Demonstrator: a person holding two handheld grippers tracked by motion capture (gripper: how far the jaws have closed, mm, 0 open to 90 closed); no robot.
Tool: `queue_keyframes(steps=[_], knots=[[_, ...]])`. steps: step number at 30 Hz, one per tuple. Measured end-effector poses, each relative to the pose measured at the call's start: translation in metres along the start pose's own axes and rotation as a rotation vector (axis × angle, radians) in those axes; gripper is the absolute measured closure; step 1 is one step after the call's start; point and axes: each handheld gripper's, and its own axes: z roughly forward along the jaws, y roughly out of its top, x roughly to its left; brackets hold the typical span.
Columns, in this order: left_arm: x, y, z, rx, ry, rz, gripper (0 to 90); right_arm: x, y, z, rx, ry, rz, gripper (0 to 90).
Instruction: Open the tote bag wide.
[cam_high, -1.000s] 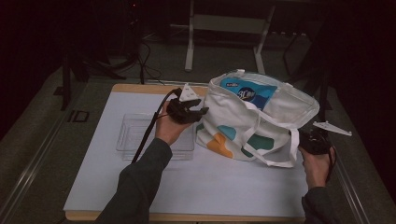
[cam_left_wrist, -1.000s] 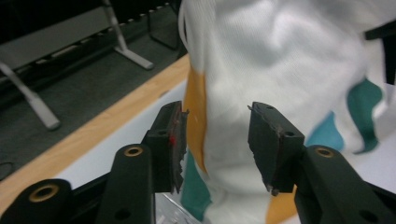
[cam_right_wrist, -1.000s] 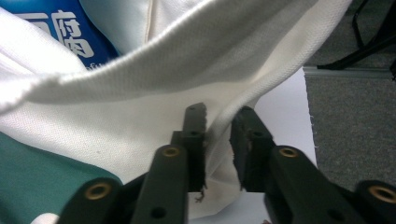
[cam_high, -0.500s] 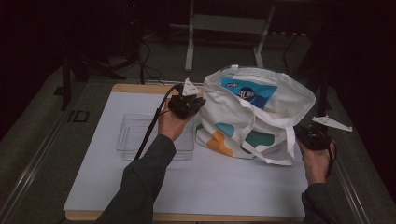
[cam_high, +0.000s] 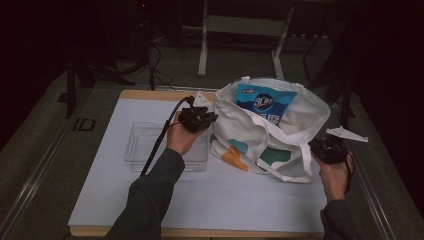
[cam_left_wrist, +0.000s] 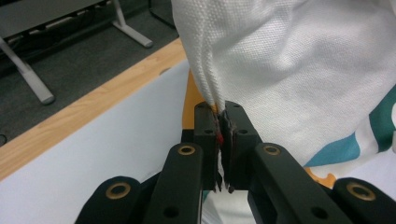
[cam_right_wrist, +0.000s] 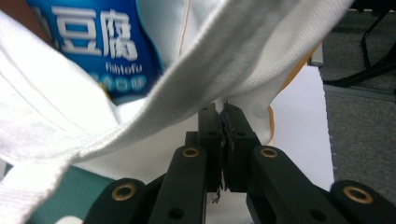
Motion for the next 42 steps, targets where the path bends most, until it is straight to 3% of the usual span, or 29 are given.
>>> queue_keyframes(steps=[5,19,26,36,42], knots=[[-0.004,-0.005,0.0,0.018,-0.011,0.021,85.6,0.0,-0.009,0.0,0.022,0.007,-0.007,87.7],[-0.012,-0.015,0.014,0.077,-0.038,0.03,86.5,0.007,-0.025,0.009,0.079,0.027,-0.035,87.6],[-0.01,-0.015,0.008,0.074,-0.043,0.028,87.2,0.004,-0.031,0.009,0.09,0.035,-0.03,87.9],[-0.012,-0.012,-0.01,0.004,-0.097,0.004,87.5,0.001,-0.025,-0.005,0.04,0.065,-0.021,87.7],[-0.013,-0.016,-0.009,0.019,-0.128,0.006,87.4,0.003,-0.025,-0.008,0.036,0.089,-0.036,86.8]])
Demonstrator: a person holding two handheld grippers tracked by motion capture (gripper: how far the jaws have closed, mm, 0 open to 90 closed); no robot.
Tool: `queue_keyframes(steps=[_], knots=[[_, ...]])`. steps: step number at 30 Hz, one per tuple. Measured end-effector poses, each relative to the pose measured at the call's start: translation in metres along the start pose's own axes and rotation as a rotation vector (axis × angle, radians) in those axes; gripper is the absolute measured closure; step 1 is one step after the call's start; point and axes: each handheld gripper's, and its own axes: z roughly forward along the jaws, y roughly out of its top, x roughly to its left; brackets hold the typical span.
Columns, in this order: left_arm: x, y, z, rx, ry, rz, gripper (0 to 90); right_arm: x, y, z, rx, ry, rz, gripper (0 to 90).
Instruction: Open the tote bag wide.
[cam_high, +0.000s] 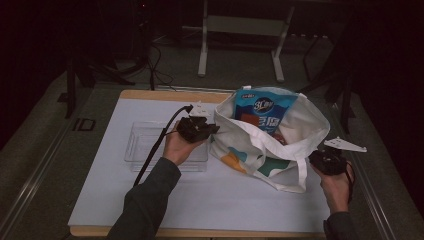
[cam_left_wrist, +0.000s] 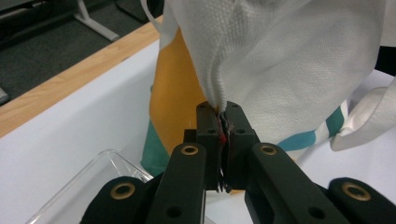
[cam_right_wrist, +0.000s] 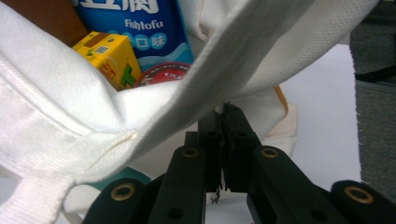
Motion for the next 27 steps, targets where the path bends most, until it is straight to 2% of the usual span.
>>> queue_keyframes(steps=[10,15,18,27], knots=[[0.006,-0.018,0.025,0.131,0.018,-0.007,87.3,0.007,-0.011,0.019,0.094,-0.015,-0.038,86.6],[0.009,-0.022,0.031,0.159,0.015,-0.025,87.2,0.006,-0.016,0.027,0.129,-0.012,-0.022,87.1],[0.008,-0.022,0.034,0.178,0.016,-0.017,87.2,0.006,-0.02,0.031,0.145,-0.009,-0.016,87.2],[0.005,-0.024,0.043,0.195,0.026,-0.028,87.0,0.008,-0.03,0.047,0.197,-0.009,-0.002,87.7]])
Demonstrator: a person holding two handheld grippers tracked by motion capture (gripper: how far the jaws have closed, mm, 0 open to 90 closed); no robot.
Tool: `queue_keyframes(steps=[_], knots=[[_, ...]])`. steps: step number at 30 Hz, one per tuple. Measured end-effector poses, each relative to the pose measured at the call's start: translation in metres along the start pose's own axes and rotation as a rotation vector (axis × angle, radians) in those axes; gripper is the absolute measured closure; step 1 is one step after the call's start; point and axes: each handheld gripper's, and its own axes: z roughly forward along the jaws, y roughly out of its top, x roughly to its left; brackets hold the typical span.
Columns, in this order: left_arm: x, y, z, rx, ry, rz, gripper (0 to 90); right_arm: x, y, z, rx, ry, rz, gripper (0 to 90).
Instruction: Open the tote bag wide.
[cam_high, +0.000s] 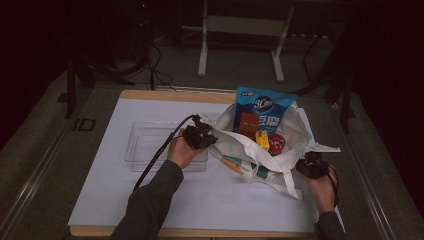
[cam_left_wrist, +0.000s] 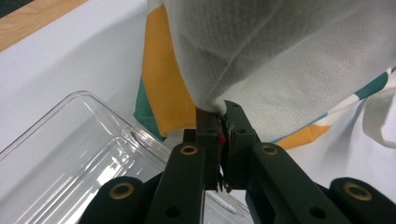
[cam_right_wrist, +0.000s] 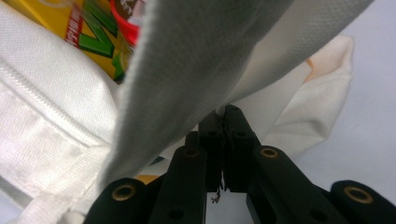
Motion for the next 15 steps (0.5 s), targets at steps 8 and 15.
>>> queue_keyframes(steps=[8,15], knots=[[0.003,-0.002,-0.006,-0.029,-0.018,-0.009,77.4,-0.001,0.002,-0.006,-0.011,-0.012,0.012,78.9],[0.007,-0.001,-0.028,-0.102,-0.027,-0.019,61.2,-0.004,0.009,-0.023,-0.058,-0.035,0.02,65.9]])
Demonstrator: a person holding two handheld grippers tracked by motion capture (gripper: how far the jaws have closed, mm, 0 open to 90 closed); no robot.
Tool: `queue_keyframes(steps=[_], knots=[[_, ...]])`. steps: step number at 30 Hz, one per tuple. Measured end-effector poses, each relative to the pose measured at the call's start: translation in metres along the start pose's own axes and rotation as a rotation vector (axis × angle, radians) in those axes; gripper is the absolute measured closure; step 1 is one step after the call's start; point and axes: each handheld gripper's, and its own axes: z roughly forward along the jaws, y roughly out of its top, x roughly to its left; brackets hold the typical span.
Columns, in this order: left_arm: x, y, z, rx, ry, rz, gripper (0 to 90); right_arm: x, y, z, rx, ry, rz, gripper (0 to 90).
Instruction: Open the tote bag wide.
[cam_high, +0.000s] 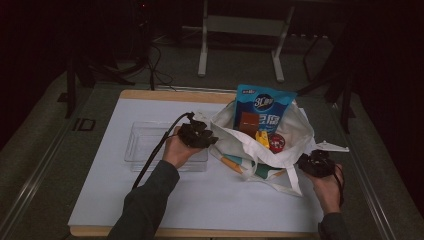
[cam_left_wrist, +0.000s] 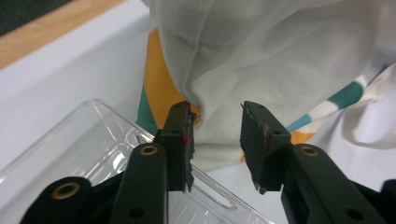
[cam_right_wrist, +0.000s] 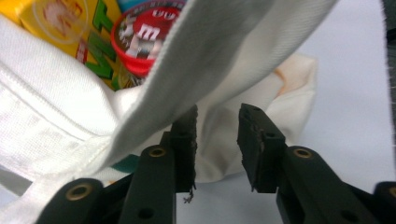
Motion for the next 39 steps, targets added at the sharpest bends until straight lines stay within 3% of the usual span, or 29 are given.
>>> queue_keyframes(steps=[5,11,17,22,26,30,33,35,39], knots=[[0.004,0.003,-0.02,-0.072,-0.008,-0.017,56.9,-0.004,0.004,-0.008,-0.016,-0.014,0.006,61.8],[0.005,0.008,-0.041,-0.155,-0.019,-0.055,46.8,-0.014,0.01,-0.032,-0.083,-0.013,0.047,52.1],[0.0,0.023,-0.051,-0.191,-0.017,-0.042,44.2,-0.011,0.021,-0.047,-0.107,-0.015,0.035,46.7],[-0.002,0.036,-0.05,-0.192,-0.003,-0.034,45.6,-0.006,0.028,-0.055,-0.145,-0.012,0.021,44.3],[-0.001,0.042,-0.046,-0.197,0.007,-0.038,51.5,-0.002,0.037,-0.059,-0.174,-0.021,0.011,47.3],[0.0,0.048,-0.038,-0.177,0.037,-0.037,58.6,-0.002,0.048,-0.057,-0.192,-0.066,0.016,52.7],[0.0,0.052,-0.03,-0.149,0.069,-0.035,66.5,-0.002,0.056,-0.054,-0.204,-0.088,0.011,64.5],[0.0,0.053,-0.023,-0.141,0.066,-0.031,74.6,-0.002,0.06,-0.049,-0.201,-0.101,0.008,73.7],[0.002,0.053,-0.012,-0.129,0.077,-0.037,86.4,0.0,0.063,-0.04,-0.187,-0.114,-0.005,78.0]])
